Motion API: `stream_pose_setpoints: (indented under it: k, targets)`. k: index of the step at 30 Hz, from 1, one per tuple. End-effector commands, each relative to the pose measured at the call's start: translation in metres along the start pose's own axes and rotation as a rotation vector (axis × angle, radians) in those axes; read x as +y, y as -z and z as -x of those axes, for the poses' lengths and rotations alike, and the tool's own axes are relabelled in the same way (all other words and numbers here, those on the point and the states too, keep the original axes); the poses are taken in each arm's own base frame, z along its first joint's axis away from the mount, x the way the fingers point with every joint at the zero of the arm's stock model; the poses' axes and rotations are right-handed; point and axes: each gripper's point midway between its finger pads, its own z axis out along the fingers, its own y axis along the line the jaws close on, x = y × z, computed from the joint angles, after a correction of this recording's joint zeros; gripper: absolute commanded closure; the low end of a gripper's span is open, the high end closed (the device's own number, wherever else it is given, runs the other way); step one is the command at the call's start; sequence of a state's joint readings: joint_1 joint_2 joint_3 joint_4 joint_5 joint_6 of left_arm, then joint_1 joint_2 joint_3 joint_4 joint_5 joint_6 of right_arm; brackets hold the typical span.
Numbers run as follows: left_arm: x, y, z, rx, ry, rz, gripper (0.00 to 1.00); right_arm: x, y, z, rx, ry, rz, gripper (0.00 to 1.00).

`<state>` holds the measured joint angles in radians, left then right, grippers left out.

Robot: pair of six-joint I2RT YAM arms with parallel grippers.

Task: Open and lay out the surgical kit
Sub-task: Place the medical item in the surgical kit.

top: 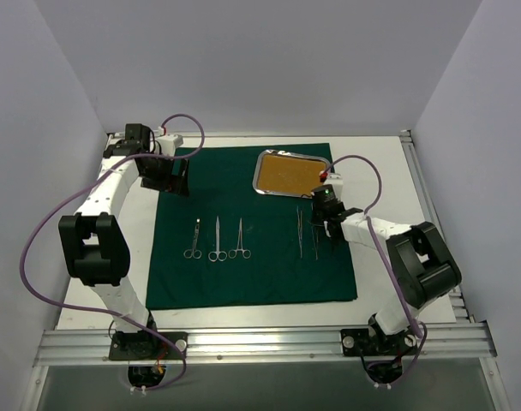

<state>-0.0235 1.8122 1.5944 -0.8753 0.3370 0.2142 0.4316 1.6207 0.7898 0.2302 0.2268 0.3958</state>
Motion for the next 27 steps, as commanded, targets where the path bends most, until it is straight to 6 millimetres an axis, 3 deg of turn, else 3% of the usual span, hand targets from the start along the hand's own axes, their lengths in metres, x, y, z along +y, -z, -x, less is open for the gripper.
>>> stream_pose_setpoints:
  k: [1,14,27]
  targets:
    - [-0.003,0.017,0.013,-0.067,-0.021,0.002,0.03,0.003,-0.006,0.004,-0.006,-0.002,-0.001,1.0]
    - [-0.002,0.017,0.012,-0.066,-0.023,0.003,0.03,0.006,-0.02,0.0,0.018,0.021,-0.003,1.0]
    - [-0.002,0.017,0.012,-0.068,-0.023,0.001,0.03,0.001,-0.013,-0.004,0.034,0.047,-0.008,1.0]
